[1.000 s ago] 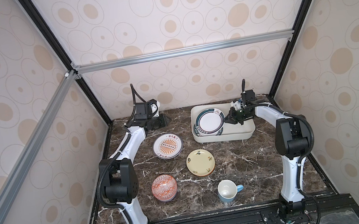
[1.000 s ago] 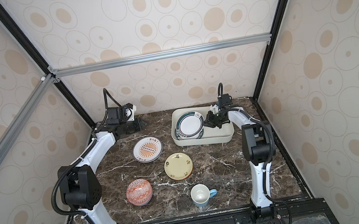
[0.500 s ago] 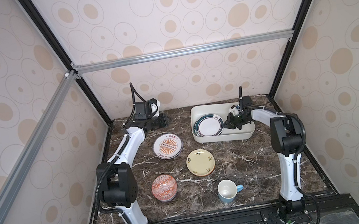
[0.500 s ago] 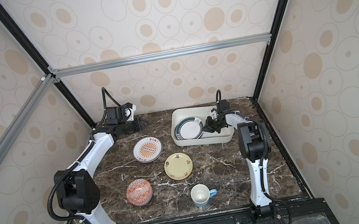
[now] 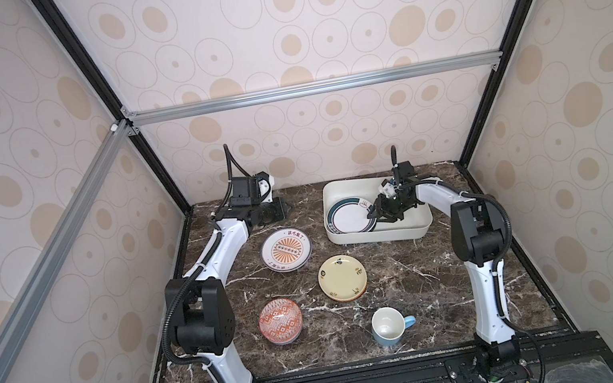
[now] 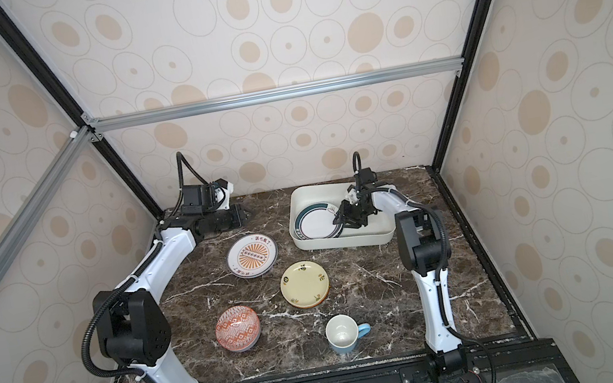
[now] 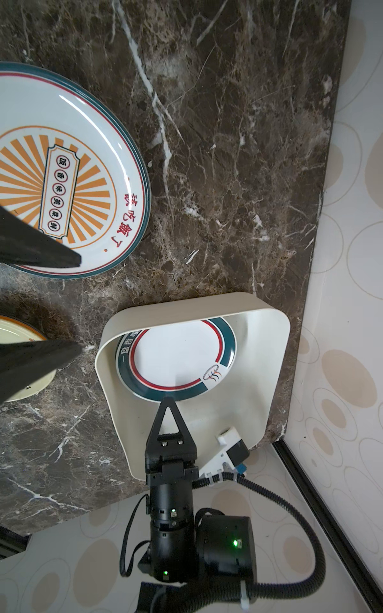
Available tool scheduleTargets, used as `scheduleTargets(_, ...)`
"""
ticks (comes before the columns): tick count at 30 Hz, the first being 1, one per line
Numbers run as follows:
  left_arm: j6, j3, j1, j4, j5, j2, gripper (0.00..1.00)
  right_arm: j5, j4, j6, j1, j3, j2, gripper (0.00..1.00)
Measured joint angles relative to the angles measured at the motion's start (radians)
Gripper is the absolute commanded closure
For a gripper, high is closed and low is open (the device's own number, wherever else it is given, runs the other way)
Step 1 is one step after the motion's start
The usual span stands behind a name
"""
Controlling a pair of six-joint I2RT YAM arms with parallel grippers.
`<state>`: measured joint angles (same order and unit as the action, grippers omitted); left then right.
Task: Place the mixed dishes into the plastic bin
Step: 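Release the plate in the bin and move the right gripper to the sunburst plate, then grip the sunburst plate rim with the right gripper while the left steadies the stack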
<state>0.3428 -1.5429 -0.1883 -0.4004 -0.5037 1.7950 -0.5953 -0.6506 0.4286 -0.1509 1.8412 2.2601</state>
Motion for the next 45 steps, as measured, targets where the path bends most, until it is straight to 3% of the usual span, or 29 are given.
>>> scheduleTargets(6,-0.014,0.008,0.000,-0.003,0.014,0.000,0.62,0.052,-0.088,-0.048,-0.003,0.035,0.000,0.52)
scheduleTargets(21,-0.047,0.091,0.024,0.001,0.035,-0.003,0.61,0.156,-0.255,-0.115,-0.021,0.156,0.000,0.57)
scheduleTargets(25,-0.052,0.171,0.079,0.005,0.050,-0.023,0.61,0.184,-0.323,-0.129,-0.091,0.329,0.001,0.56)
scheduleTargets(32,-0.063,0.291,0.207,0.018,0.095,-0.058,0.66,0.157,-0.334,-0.121,-0.307,0.647,0.056,0.55)
scheduleTargets(38,-0.073,0.353,0.220,0.040,0.132,-0.058,0.74,0.128,-0.330,-0.108,-0.443,0.674,0.188,0.54)
scheduleTargets(45,-0.072,0.372,0.218,0.073,0.169,-0.058,0.76,0.163,-0.344,-0.105,-0.501,0.667,0.303,0.55)
